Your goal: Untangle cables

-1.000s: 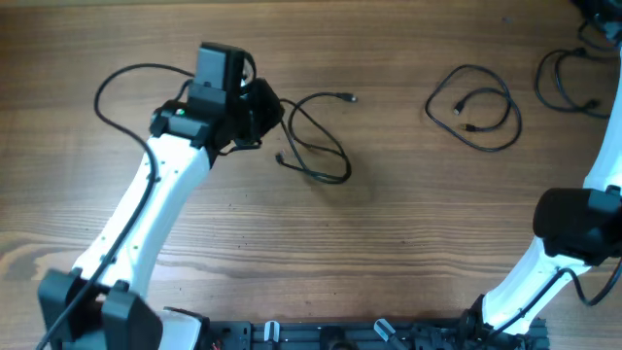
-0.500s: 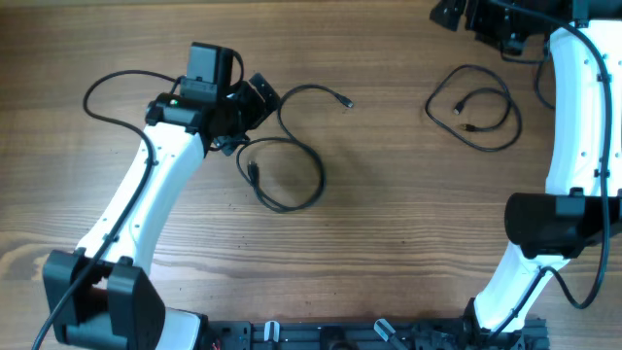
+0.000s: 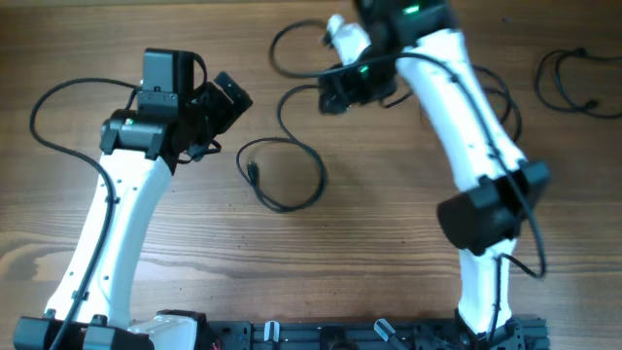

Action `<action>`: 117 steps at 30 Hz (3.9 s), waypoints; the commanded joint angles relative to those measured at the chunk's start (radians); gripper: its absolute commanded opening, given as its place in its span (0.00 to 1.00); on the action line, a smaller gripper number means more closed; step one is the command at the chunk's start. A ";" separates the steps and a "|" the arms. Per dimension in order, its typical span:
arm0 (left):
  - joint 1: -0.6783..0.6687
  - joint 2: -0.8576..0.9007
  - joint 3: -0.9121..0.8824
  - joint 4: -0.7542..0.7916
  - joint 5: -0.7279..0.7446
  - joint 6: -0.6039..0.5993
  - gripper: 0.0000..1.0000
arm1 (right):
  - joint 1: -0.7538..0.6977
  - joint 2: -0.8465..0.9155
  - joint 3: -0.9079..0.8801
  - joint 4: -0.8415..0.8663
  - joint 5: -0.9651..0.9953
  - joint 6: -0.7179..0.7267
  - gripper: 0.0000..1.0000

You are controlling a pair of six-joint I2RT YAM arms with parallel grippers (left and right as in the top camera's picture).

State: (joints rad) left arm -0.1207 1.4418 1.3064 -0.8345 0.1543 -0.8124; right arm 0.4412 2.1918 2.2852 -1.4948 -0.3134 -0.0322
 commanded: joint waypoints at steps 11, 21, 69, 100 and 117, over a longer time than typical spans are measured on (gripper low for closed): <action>0.276 -0.039 0.008 -0.032 0.126 -0.006 1.00 | 0.151 0.043 -0.446 0.396 0.124 0.045 0.48; 0.275 -0.039 0.007 -0.069 0.122 -0.005 1.00 | 0.187 0.043 -0.578 0.592 0.280 0.006 0.40; -0.028 -0.039 0.006 0.008 0.039 -0.003 1.00 | -0.809 -0.273 -0.134 0.109 0.534 0.449 0.82; -0.028 -0.039 0.006 0.008 0.038 -0.003 1.00 | 0.092 -0.741 -0.132 0.119 0.413 0.137 1.00; -0.028 -0.039 0.006 0.008 0.038 -0.003 1.00 | -0.076 -0.814 -0.225 0.234 0.411 0.136 1.00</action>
State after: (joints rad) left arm -0.1444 1.4246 1.3064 -0.8272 0.2062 -0.8169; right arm 0.4511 1.4063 2.1380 -1.3445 0.1242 0.0933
